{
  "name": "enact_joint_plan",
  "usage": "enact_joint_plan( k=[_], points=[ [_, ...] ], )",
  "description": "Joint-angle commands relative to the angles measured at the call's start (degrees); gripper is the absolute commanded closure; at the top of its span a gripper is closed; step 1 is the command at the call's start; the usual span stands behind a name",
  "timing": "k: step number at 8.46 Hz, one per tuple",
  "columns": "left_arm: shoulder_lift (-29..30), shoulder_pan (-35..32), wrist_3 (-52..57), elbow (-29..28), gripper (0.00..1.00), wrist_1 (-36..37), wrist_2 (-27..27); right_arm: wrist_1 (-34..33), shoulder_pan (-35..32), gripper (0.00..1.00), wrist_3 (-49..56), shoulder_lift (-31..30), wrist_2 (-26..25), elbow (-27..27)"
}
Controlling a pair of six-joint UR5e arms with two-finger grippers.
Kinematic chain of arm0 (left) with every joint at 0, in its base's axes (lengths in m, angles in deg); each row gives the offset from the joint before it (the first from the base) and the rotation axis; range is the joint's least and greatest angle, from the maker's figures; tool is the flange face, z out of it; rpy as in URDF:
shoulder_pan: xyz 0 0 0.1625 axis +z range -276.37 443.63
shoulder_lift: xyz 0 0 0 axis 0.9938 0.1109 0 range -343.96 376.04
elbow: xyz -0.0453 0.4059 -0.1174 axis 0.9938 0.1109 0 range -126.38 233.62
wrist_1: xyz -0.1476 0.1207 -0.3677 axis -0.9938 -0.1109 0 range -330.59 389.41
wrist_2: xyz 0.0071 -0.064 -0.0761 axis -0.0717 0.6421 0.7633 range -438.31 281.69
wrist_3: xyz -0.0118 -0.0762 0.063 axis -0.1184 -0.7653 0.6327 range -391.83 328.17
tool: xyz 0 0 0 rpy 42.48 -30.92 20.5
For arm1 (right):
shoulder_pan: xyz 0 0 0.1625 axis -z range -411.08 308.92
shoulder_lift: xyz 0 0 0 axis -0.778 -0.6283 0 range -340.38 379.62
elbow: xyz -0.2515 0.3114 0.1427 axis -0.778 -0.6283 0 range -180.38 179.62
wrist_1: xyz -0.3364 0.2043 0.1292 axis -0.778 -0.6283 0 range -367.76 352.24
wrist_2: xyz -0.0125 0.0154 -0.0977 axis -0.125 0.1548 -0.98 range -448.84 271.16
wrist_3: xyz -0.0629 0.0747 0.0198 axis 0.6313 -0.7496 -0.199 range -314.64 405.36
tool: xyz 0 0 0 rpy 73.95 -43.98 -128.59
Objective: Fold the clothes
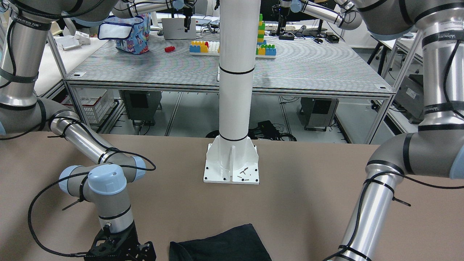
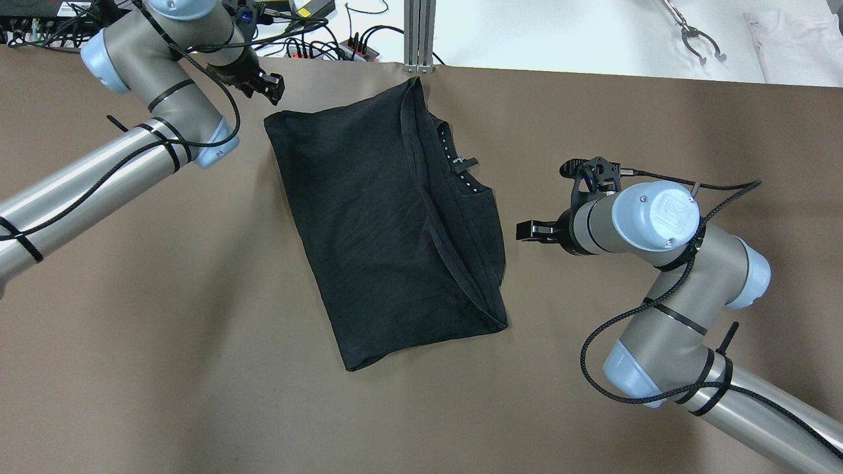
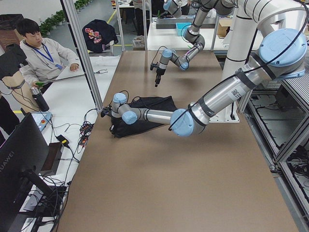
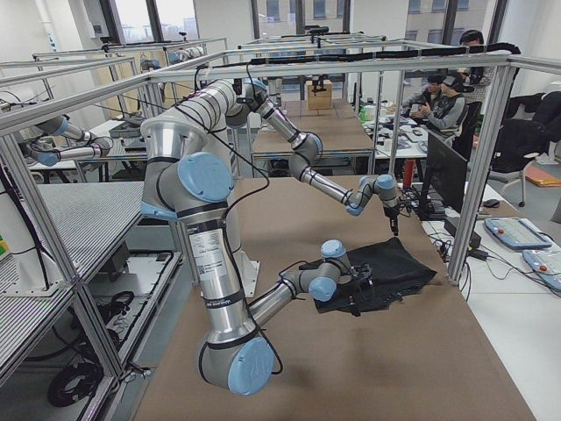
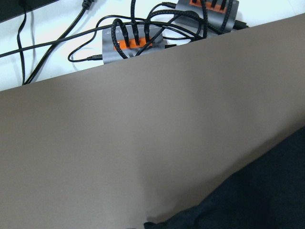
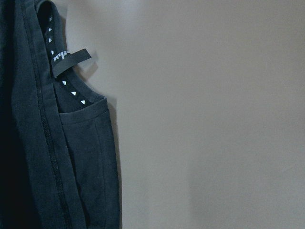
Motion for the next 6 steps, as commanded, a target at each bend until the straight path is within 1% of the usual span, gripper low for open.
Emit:
enact_joint_plan(
  k=[1, 2, 3, 5, 6],
  points=[
    [-8.0, -1.1, -0.2, 10.7, 0.0, 0.2, 3.7, -0.3, 2.5, 0.07, -9.7, 1.8, -0.2, -0.2],
    [-10.1, -1.0, -0.4, 12.8, 0.0, 0.2, 3.7, -0.3, 3.7, 0.07, -14.3, 2.4, -0.2, -0.4],
    [-10.3, -1.0, -0.4, 12.9, 0.0, 0.2, 3.7, -0.4, 5.0, 0.08, -18.9, 3.7, -2.0, -0.8],
    [-10.3, -0.8, -1.4, 12.9, 0.0, 0.2, 3.7, -0.3, 9.2, 0.11, -23.4, 4.8, -9.6, -2.7],
    [-10.3, -0.8, -1.5, 12.9, 0.0, 0.2, 3.7, -0.3, 10.4, 0.18, -26.5, 5.0, -13.2, -2.8]
  ],
)
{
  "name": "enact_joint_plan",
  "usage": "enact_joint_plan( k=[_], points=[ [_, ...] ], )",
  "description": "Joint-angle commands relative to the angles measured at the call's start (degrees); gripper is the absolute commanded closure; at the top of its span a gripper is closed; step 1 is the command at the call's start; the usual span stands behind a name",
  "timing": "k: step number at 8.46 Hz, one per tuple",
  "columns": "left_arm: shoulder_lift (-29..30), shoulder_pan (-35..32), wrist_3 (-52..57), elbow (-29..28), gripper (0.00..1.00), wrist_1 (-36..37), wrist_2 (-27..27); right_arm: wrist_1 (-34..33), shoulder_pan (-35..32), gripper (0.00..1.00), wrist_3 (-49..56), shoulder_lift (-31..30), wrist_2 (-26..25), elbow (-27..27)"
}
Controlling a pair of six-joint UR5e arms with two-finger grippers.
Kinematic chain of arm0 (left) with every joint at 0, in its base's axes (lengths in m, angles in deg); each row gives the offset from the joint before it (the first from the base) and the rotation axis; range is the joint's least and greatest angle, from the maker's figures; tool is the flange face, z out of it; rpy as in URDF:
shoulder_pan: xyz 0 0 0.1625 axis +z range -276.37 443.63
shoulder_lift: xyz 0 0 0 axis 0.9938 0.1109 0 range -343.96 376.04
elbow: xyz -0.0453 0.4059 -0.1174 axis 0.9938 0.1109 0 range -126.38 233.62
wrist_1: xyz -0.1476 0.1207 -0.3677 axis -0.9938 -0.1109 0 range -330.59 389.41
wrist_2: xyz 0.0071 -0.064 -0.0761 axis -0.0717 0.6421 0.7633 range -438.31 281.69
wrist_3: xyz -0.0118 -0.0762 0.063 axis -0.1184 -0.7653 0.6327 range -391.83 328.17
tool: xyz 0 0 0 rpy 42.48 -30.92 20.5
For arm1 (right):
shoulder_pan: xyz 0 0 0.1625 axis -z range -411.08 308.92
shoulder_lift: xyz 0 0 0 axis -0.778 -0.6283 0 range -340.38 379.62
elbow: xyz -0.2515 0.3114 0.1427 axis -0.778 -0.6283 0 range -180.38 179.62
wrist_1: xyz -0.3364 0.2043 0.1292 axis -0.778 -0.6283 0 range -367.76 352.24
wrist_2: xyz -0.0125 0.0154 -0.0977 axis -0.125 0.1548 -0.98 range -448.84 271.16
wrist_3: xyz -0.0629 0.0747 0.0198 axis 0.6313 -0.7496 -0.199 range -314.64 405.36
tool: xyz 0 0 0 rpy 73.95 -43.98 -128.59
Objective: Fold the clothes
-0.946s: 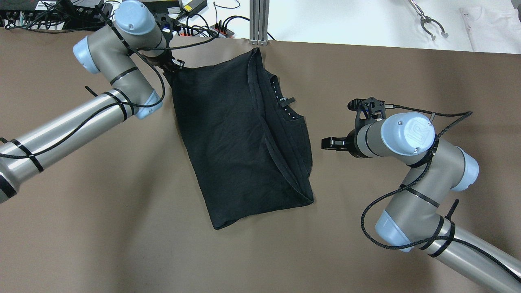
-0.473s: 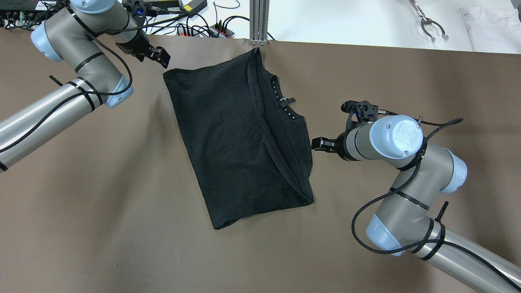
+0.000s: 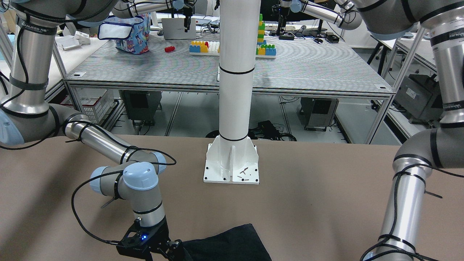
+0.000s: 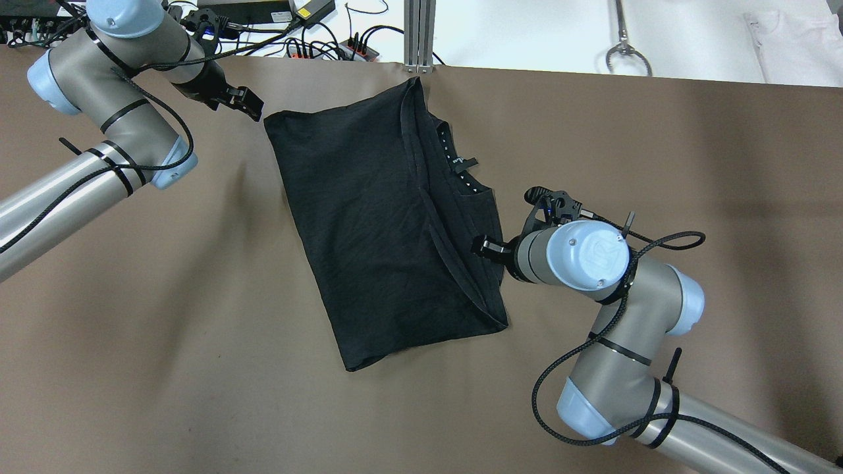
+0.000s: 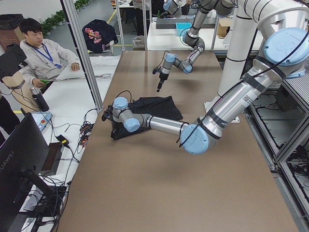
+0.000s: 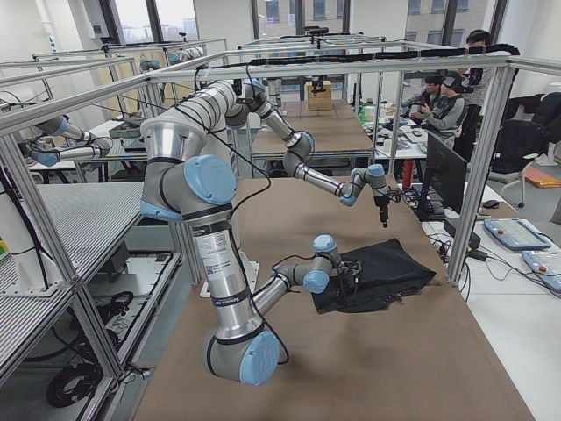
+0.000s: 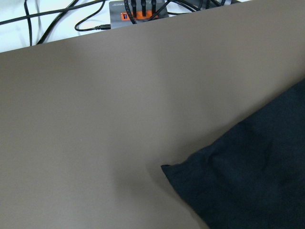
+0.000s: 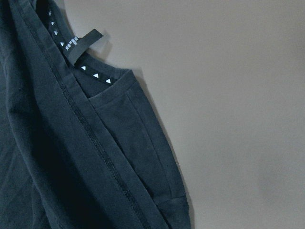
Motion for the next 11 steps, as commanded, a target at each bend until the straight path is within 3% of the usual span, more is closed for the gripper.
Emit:
enact_joint_plan(
  k=[1, 3, 6, 8, 9, 11],
  points=[
    [-0.2, 0.1, -0.6, 0.2, 0.0, -0.1, -0.1, 0.0, 3.2, 0.24, -7.2, 0.8, -8.1, -1.7],
    [-0.1, 0.1, -0.7, 0.2, 0.0, 0.0, -0.1, 0.0, 3.8, 0.3, -7.2, 0.6, -8.3, -3.2],
    [-0.1, 0.1, -0.7, 0.2, 0.0, 0.0, 0.0, 0.3, 5.3, 0.3, -7.9, 0.7, -9.8, -4.1],
    [-0.2, 0.1, -0.7, 0.2, 0.0, 0.0, -0.1, 5.2, 5.3, 0.43, -7.9, 0.6, -10.4, -7.6],
    [-0.2, 0.1, -0.7, 0.2, 0.0, 0.0, -0.1, 7.4, 5.3, 0.56, -7.9, 0.7, -10.4, -9.0],
    [-0.2, 0.1, -0.7, 0.2, 0.0, 0.0, 0.0, 7.5, 5.3, 1.0, -8.4, 0.9, -10.4, -8.6]
  ],
)
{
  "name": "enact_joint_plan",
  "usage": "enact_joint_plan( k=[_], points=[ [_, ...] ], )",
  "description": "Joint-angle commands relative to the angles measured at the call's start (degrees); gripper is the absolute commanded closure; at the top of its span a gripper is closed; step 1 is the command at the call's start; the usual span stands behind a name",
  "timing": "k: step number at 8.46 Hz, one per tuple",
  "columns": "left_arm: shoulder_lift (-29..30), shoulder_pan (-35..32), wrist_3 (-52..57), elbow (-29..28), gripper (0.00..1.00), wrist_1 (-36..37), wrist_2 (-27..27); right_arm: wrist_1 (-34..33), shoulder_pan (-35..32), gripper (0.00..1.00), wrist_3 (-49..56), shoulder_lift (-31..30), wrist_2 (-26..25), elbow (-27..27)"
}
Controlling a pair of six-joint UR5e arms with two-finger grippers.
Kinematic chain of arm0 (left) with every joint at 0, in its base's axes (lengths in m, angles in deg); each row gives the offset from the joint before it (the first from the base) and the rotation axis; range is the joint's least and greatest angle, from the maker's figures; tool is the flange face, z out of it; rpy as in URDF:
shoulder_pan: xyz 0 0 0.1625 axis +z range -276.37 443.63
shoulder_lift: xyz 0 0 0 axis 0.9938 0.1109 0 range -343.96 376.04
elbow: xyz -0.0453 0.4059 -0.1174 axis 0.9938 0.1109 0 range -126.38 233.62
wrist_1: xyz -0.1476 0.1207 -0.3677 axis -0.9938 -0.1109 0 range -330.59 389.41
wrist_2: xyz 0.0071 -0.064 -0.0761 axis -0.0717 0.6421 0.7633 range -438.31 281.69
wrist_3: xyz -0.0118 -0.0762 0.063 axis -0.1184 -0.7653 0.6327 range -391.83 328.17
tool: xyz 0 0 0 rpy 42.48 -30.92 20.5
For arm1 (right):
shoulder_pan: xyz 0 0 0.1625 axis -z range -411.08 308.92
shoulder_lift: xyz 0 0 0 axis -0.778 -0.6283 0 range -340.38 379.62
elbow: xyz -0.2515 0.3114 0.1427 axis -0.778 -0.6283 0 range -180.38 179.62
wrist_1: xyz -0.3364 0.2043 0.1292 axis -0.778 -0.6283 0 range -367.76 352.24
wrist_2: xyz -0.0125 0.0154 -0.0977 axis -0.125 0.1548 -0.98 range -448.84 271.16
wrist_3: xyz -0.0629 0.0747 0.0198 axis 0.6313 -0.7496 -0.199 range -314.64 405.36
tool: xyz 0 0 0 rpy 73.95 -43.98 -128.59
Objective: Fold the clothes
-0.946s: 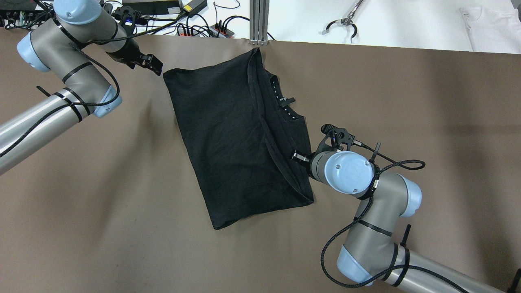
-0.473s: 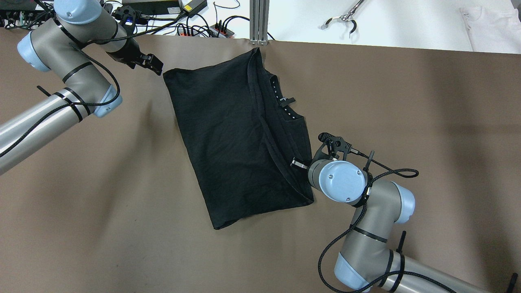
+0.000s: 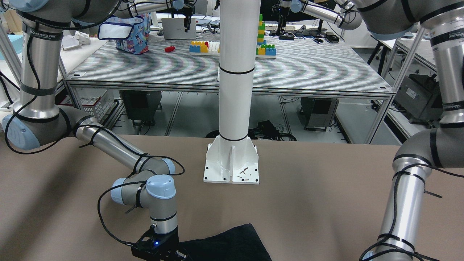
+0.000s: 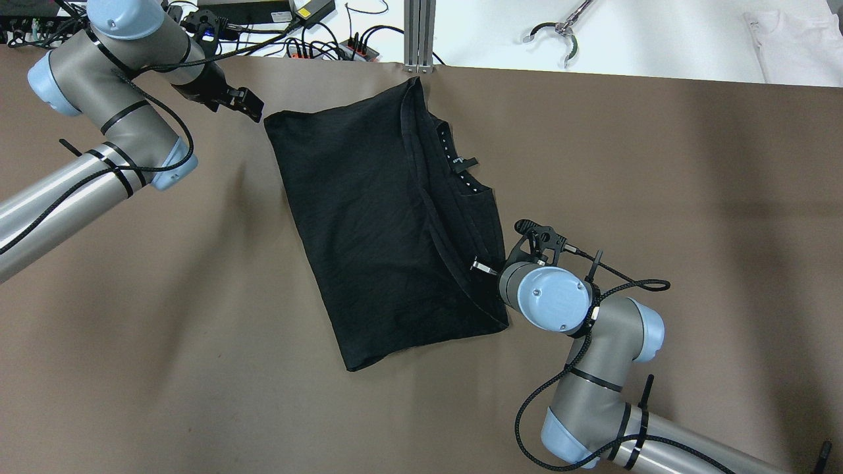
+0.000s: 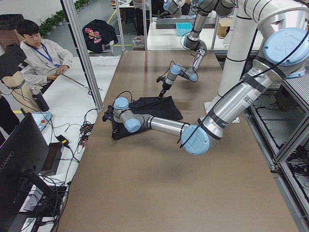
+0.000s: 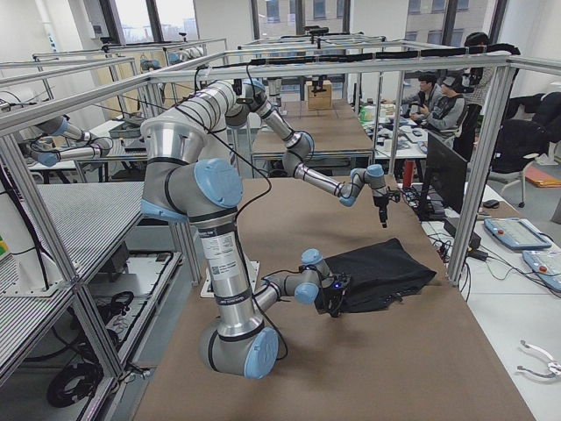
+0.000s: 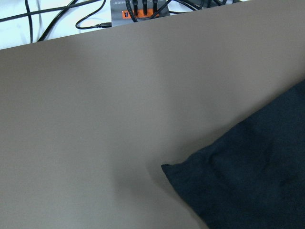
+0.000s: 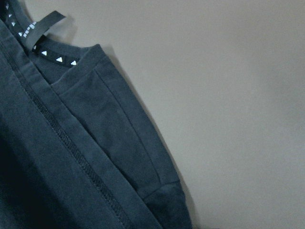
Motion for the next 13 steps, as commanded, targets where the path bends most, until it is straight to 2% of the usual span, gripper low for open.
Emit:
enact_joint_plan(
  k=[1, 3, 5, 6, 9, 11, 12, 13],
  points=[
    [0.0, 0.0, 0.0, 0.0, 0.0, 0.0, 0.0, 0.9, 0.0, 1.0, -0.5, 0.5, 0.2, 0.6],
    [0.0, 0.0, 0.0, 0.0, 0.0, 0.0, 0.0, 0.3, -0.1, 1.0, -0.4, -0.6, 0.5, 3.6],
    [0.0, 0.0, -0.8, 0.0, 0.0, 0.0, 0.0, 0.1, 0.9, 1.0, -0.4, -4.1, 0.6, 8.9],
    [0.0, 0.1, -0.8, 0.0, 0.0, -0.1, 0.1, -0.1, 4.9, 1.0, -0.6, -5.0, -0.2, 10.3],
    [0.0, 0.1, -0.8, 0.0, 0.0, 0.0, 0.0, -1.3, 10.6, 1.0, -3.8, -4.8, -4.4, 11.8],
    [0.1, 0.4, -1.1, 0.0, 0.0, 0.0, 0.0, -3.2, 10.8, 1.0, -3.8, -4.9, -4.4, 12.9],
    [0.1, 0.4, -1.2, 0.0, 0.0, 0.0, 0.1, -3.2, 10.8, 0.84, -3.3, -4.9, -4.5, 13.0],
    [0.1, 0.4, -1.2, 0.0, 0.0, 0.0, 0.1, -3.4, 10.2, 0.08, -1.5, -5.2, -4.4, 13.4]
  ],
)
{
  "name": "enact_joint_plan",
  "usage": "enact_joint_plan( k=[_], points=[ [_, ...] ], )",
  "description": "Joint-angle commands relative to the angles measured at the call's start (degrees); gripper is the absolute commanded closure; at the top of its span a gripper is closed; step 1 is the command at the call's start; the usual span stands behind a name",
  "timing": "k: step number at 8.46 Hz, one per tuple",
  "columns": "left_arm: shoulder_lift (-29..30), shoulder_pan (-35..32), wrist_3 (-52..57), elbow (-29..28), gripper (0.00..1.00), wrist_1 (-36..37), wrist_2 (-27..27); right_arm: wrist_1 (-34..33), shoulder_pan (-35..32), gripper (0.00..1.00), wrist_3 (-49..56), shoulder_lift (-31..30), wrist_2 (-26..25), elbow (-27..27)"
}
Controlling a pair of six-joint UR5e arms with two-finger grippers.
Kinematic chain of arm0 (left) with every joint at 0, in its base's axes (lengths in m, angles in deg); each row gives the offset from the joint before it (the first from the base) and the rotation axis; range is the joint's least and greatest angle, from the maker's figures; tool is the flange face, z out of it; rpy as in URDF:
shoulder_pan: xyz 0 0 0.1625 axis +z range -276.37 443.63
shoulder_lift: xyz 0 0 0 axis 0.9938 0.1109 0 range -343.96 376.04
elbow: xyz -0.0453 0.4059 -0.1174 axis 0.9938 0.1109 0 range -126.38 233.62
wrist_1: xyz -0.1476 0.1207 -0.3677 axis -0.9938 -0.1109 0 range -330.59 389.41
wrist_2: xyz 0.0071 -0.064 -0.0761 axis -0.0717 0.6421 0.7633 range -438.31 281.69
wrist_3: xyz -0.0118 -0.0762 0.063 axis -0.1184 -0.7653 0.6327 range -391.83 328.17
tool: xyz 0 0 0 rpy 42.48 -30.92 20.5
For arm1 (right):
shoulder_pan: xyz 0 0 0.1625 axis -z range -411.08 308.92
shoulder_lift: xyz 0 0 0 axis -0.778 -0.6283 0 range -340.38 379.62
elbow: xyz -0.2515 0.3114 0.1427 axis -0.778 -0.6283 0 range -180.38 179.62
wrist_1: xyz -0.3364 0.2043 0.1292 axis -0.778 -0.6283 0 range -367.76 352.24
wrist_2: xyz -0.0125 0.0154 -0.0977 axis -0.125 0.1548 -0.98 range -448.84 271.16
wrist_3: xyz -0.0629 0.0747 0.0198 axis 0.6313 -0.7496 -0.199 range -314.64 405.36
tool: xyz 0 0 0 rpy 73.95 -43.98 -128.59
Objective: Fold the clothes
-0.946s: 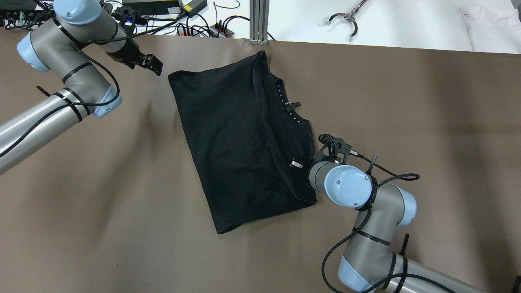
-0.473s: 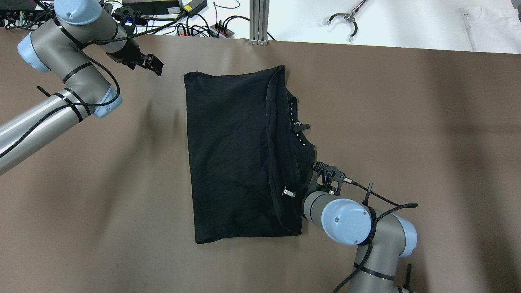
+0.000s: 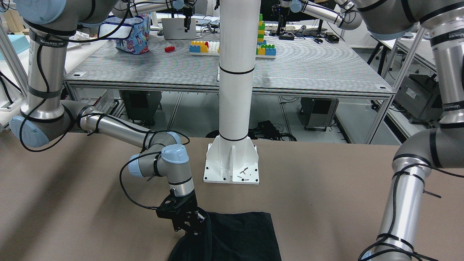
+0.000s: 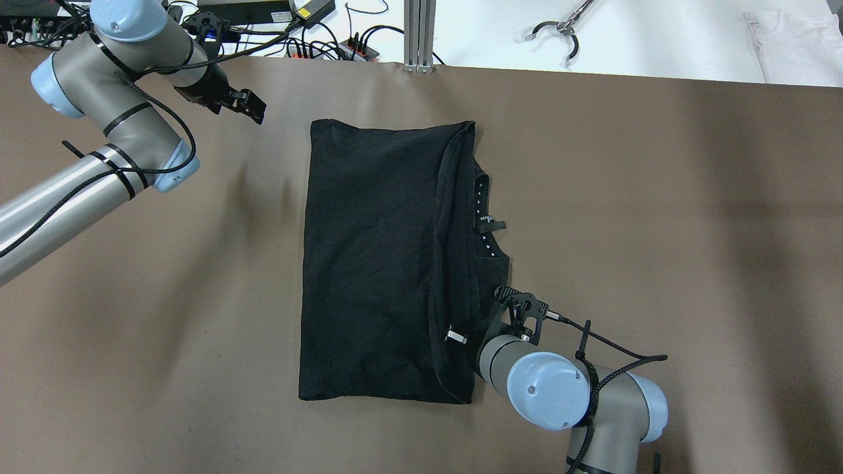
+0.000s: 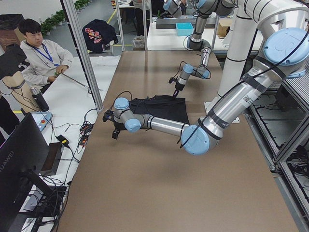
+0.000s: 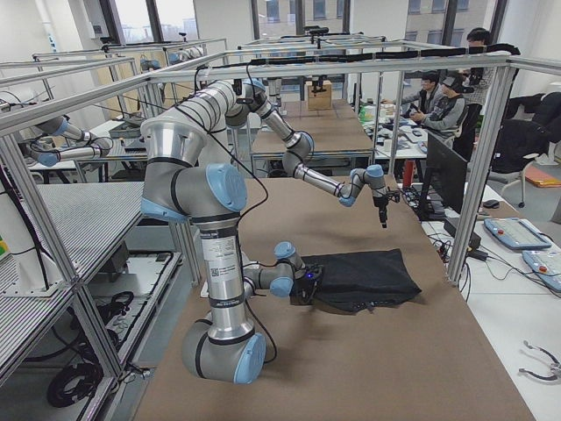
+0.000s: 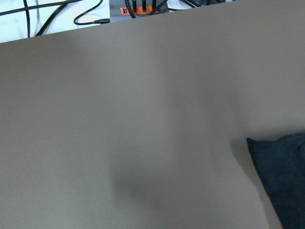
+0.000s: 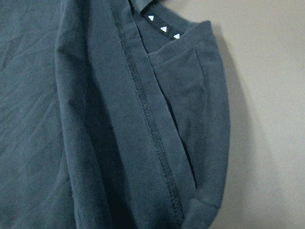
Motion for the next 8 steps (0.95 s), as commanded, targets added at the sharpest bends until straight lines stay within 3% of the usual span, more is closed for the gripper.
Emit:
enact_joint_plan(
  k=[1, 3, 6, 8],
  points=[
    [0.0, 0.1, -0.1, 0.0, 0.0, 0.0, 0.0, -1.7, -1.5, 0.06, 6.9, -0.5, 0.3, 2.7],
    [0.1, 0.1, -0.1, 0.0, 0.0, 0.0, 0.0, -10.7, -5.6, 0.06, 14.1, 0.1, 3.8, 8.1],
    [0.1, 0.2, -0.1, -0.1, 0.0, 0.0, 0.0, -18.9, -5.8, 0.06, 21.8, 3.8, 4.3, 8.2],
    [0.1, 0.2, -0.1, 0.0, 0.0, 0.0, 0.1, -22.4, -4.2, 0.07, 34.3, 5.6, 2.4, 8.1]
  ],
)
